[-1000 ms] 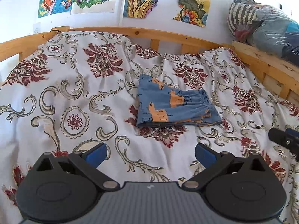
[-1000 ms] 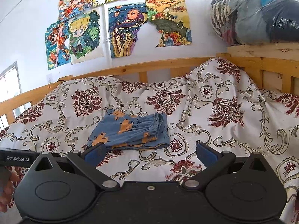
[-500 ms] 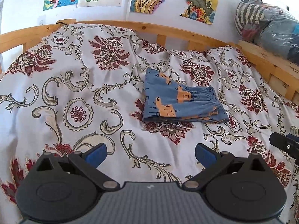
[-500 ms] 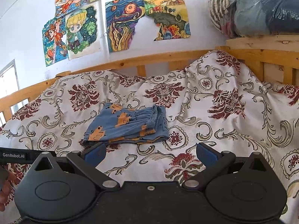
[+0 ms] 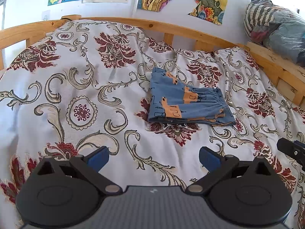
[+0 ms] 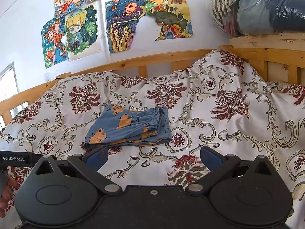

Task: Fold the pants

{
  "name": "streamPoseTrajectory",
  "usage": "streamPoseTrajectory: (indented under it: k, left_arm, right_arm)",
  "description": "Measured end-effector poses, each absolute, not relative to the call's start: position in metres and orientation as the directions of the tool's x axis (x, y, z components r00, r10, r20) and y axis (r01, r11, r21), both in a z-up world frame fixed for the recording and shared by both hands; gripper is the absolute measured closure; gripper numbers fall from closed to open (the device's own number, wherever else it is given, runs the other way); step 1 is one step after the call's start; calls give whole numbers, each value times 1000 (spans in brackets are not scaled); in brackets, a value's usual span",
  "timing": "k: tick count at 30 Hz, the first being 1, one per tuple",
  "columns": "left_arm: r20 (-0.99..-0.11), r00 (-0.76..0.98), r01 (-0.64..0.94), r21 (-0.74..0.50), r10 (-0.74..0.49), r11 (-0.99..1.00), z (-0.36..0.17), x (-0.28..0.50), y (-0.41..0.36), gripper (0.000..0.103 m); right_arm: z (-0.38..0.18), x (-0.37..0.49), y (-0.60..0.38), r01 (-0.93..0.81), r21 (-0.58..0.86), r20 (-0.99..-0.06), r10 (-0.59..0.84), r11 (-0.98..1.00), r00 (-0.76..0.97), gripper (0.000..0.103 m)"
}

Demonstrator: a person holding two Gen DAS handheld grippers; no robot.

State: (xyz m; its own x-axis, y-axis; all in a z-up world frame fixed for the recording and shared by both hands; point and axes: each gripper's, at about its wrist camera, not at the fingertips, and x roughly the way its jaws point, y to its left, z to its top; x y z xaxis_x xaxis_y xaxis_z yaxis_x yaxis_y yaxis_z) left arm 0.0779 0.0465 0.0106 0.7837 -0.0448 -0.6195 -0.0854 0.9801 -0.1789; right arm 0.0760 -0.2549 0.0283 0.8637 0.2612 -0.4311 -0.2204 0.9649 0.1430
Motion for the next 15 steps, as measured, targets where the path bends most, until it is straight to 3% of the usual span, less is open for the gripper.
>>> streamPoseTrajectory:
  k: [15]
  left_arm:
    - [-637, 770, -96, -156, -26, 983, 11, 78, 43, 0]
  right_arm:
    - [28, 76, -254, -221, 142, -431, 261, 965, 864, 1]
